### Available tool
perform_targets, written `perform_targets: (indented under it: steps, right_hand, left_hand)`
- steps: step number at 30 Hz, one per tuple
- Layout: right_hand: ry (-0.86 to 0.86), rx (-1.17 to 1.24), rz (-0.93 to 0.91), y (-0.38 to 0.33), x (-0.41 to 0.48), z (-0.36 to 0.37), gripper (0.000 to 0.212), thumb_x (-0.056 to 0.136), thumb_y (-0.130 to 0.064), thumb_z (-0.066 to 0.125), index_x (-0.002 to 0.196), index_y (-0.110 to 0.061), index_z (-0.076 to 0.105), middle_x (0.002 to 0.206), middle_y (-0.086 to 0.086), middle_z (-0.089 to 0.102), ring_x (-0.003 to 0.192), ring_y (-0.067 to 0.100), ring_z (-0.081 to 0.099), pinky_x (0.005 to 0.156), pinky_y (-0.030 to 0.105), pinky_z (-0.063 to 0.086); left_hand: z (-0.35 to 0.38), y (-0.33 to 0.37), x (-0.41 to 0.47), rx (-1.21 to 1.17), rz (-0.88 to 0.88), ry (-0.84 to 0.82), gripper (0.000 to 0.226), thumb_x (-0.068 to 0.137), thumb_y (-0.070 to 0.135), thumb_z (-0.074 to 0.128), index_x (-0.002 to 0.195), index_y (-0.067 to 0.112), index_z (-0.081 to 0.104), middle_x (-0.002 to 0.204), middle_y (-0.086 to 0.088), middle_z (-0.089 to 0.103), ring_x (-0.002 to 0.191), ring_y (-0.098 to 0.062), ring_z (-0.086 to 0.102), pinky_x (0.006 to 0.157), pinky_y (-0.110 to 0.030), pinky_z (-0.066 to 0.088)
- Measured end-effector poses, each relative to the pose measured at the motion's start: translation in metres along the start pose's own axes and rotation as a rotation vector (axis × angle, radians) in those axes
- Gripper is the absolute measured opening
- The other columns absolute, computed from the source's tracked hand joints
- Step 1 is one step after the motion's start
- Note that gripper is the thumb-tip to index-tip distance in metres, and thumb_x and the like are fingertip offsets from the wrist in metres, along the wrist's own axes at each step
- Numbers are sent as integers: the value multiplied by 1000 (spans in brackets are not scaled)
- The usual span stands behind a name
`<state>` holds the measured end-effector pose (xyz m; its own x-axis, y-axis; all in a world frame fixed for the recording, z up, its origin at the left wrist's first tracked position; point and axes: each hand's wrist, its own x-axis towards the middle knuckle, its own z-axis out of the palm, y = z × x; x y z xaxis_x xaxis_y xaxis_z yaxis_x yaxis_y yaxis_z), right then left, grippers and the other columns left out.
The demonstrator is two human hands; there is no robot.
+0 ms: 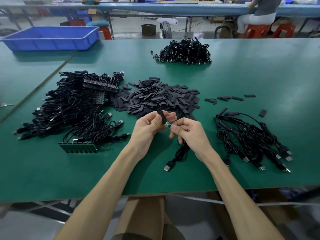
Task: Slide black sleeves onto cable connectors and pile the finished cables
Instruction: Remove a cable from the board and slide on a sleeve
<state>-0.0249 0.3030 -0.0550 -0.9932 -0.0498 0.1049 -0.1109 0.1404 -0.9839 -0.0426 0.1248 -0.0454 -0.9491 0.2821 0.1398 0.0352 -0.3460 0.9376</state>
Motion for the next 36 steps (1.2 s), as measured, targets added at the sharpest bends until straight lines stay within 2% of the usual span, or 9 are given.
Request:
perform_targets:
  steps: [3,5,11,15,19,24,29,32,36]
  right_hand:
    - [11,12,-2,0,0,0,8,99,-15,69,98,-7,69,76,5,77,49,16,49,55,23,46]
    - [10,25,-3,0,0,0,7,99,-15,69,101,-8,70,76,6,77,49,17,49,54,23,46]
    - [2,44,-10,-2,-2,0,5,99,-15,69,100,-10,70,76,6,77,48,17,50,54,23,47]
    - [-6,30,-7,-3,-3,0,9,99,-15,69,97,-6,69,75,7,77,47,16,50,54,22,47]
    - [-19,24,-5,-3,-2,1,11,99,-15,70,95,-6,69,74,8,76,48,18,49,54,24,46]
    - [-24,21,-9,-4,-3,1,10,99,-15,69,95,-7,69,74,7,76,48,19,49,53,24,46]
    - [-35,22,-20,-3,-3,1,10,99,-14,69,93,-6,68,72,8,75,48,18,49,53,24,46]
    - [-35,26,-26,-2,-2,1,9,99,-14,70,93,-6,69,72,7,75,48,17,49,53,23,46]
    - [-30,25,-35,0,-2,1,8,98,-14,71,93,-8,70,72,7,75,48,16,49,53,22,45]
  left_hand:
    - [1,-1,1,9,21,4,32,98,31,57,119,9,63,132,-9,68,121,-27,65,94,-33,51]
    - [0,-3,1,27,41,2,31,100,30,55,120,7,62,133,-9,67,119,-27,66,90,-28,52]
    - [0,-5,2,79,70,-3,31,104,25,49,123,1,55,136,-12,65,117,-37,66,91,-34,53]
    - [-1,-6,3,99,58,-5,27,108,17,43,124,-2,54,135,-14,65,120,-37,65,93,-38,53]
    - [-1,-6,2,126,37,33,28,107,19,48,123,-4,55,130,-14,68,122,-34,64,102,-52,46]
    - [0,-5,1,130,41,44,27,106,19,50,122,-3,56,129,-14,69,119,-34,66,99,-48,51]
    - [1,-5,-1,125,7,73,31,105,23,53,121,-3,58,126,-17,70,118,-36,66,108,-63,42]
    - [0,-3,-1,129,-13,85,30,103,27,55,116,1,62,122,-19,71,118,-37,66,109,-66,39]
    - [1,-3,-1,119,-43,90,35,103,28,54,117,-4,61,120,-21,71,115,-40,66,109,-65,40]
